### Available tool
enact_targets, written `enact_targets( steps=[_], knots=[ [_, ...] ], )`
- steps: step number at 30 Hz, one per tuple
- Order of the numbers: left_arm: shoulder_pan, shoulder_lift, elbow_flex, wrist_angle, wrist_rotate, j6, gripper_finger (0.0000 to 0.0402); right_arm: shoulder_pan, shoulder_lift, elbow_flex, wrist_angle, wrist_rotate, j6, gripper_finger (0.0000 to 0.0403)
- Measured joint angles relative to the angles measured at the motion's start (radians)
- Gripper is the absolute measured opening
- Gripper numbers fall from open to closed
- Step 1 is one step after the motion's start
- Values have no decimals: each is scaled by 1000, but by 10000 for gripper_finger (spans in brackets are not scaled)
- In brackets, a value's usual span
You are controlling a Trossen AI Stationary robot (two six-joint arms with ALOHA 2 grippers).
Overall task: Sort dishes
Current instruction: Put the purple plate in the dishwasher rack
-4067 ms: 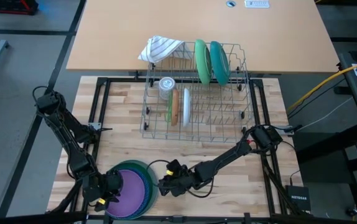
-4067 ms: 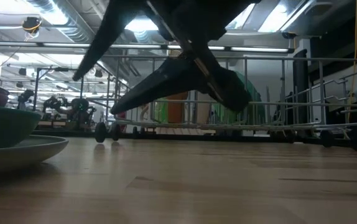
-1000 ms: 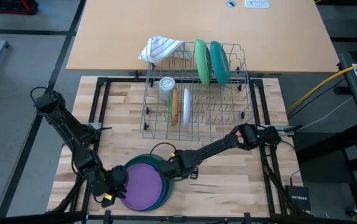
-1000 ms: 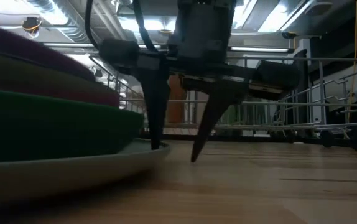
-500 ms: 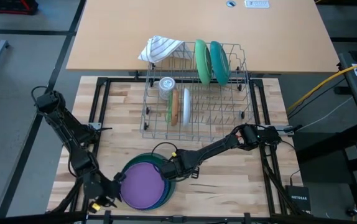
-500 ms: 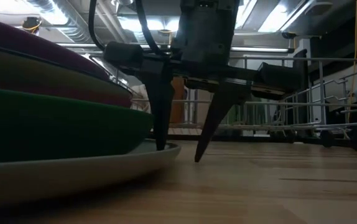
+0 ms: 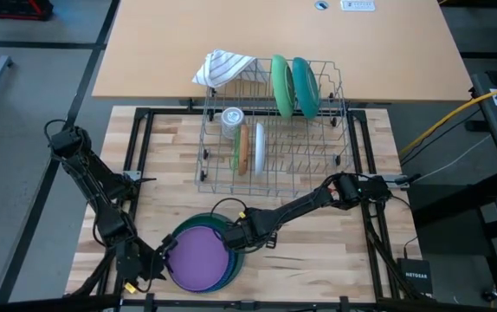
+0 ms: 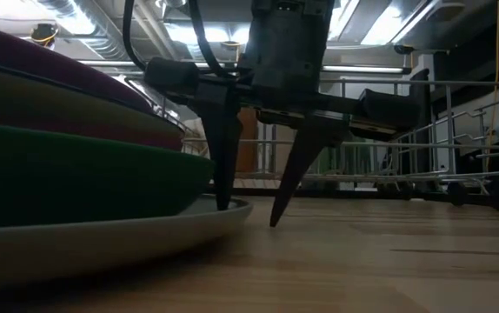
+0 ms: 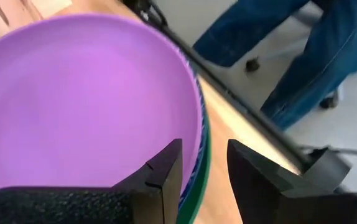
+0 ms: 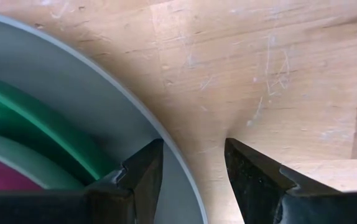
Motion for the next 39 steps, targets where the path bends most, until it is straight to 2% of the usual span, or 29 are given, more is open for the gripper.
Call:
enact_targets(
  steps=[7,15,25,30,37,39],
  knots=[
    [1,0,0,-65,-4,84,116,0,0,0,4,0,0,179],
    [4,1,0,-67,-11,197,116,0,-1,0,4,1,-1,179],
    [38,51,0,-61,-11,207,113,0,-1,0,5,0,-1,179],
    [39,57,0,-61,-12,206,85,0,-1,0,5,0,-1,179],
    [39,57,0,-59,-12,200,11,1,-1,0,10,22,-26,179],
    [40,57,0,-57,-15,195,6,1,-1,1,10,23,-29,179]
  ],
)
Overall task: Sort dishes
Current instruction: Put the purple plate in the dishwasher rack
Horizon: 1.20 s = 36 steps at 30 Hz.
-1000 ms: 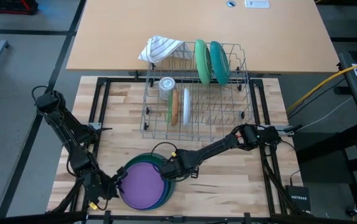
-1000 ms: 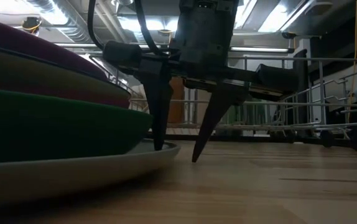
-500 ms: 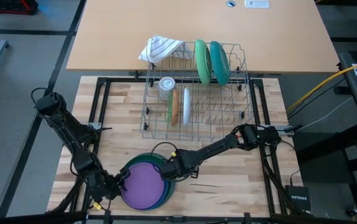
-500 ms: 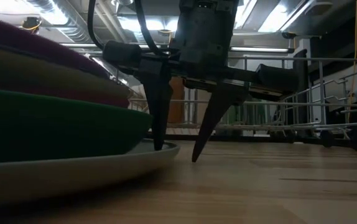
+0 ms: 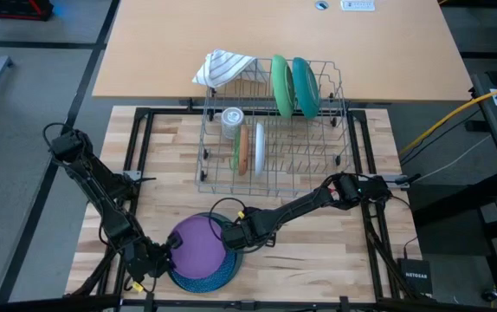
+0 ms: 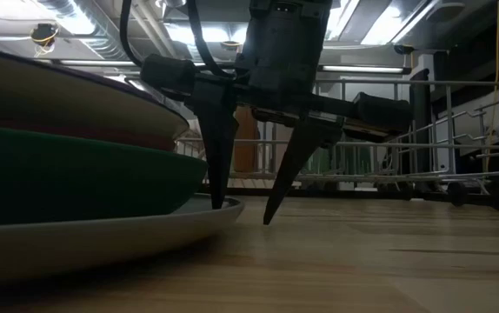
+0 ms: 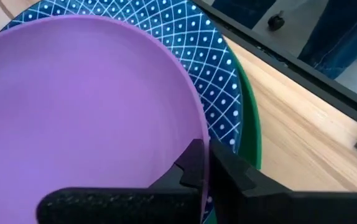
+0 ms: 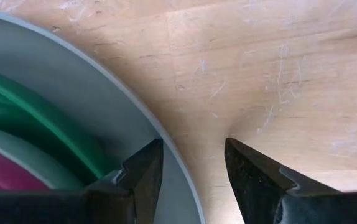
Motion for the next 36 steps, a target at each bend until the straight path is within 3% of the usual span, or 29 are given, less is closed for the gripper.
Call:
enact_targets(
  steps=[10,18,28,36],
  knots=[
    [-9,0,0,177,7,-32,3,40,-1,23,-52,52,-26,179],
    [-8,0,-1,359,3,-178,2,101,-2,156,-290,192,-26,179],
    [12,0,-1,633,-101,-206,1,204,-2,390,-669,347,-16,179],
    [90,0,-1,733,-155,-287,1,278,-101,442,-674,579,-72,179]
  ],
)
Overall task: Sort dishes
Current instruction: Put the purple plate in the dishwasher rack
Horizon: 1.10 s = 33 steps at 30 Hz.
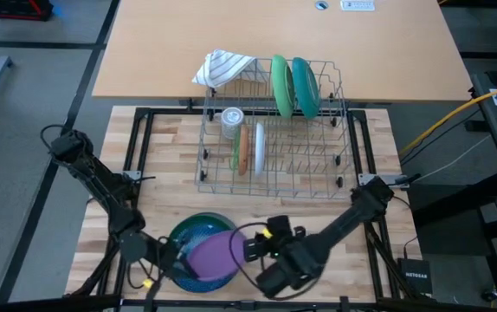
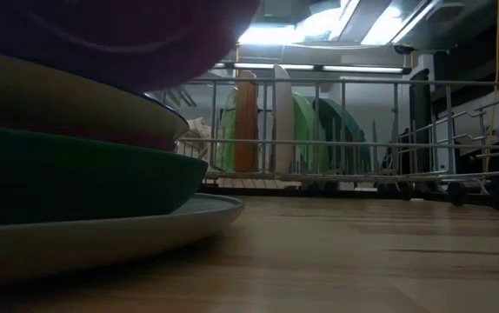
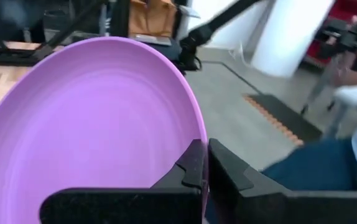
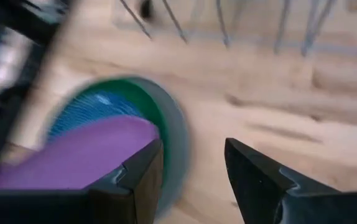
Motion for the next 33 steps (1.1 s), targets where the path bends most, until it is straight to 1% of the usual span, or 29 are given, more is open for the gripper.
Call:
enact_targets(
  steps=[4,7,13,16,20,23,25,27,30,33],
  knots=[
    [46,0,0,55,0,-21,0,27,-65,0,5,135,-58,179],
    [89,0,0,148,-17,-21,0,39,-113,0,5,235,-139,179],
    [212,0,0,365,-25,-26,0,32,-205,-1,4,394,-365,179],
    [281,0,0,451,-26,-45,0,26,-261,-1,5,495,-503,179],
    [378,1,3,526,-27,-99,0,13,-344,-1,5,641,-653,179],
    [443,20,38,526,-26,-131,0,-10,-410,-1,5,728,-726,179],
    [479,52,75,528,-26,-137,0,-34,-450,-1,4,756,-754,179],
    [510,86,118,525,-26,-138,0,-65,-490,-1,5,757,-787,179],
    [550,141,185,560,-26,-127,0,-129,-536,-1,4,722,-836,179],
    [591,193,245,604,-23,-126,0,-201,-572,-1,5,656,-886,179]
  ],
)
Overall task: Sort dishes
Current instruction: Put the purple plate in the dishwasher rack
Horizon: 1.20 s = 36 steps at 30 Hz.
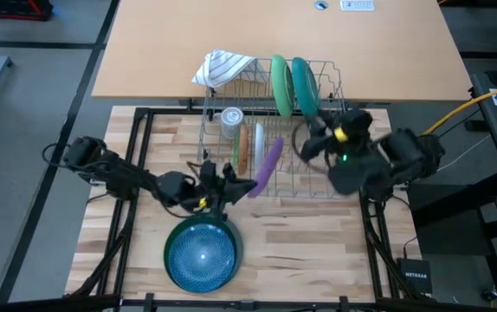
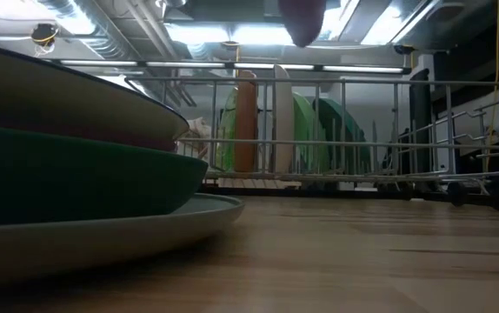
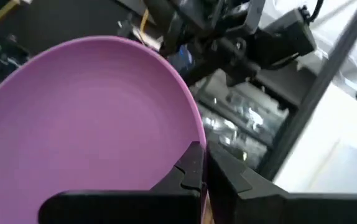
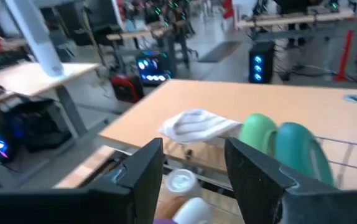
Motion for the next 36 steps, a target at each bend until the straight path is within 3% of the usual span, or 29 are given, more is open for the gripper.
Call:
enact_targets(
  steps=[6,12,20,30,36],
  knots=[
    [87,114,81,5,-19,-156,0,-140,-26,0,-1,-129,-115,179],
    [139,199,99,0,-148,-239,0,-259,-27,-1,0,-201,-234,179],
    [175,201,100,1,-200,-244,0,-402,-29,-1,0,-284,-310,179],
    [244,201,100,-14,-222,-367,0,-559,-29,-1,0,-378,-322,179],
    [271,197,103,-120,-220,-463,0,-627,-29,-1,0,-450,-344,179]
  ],
)
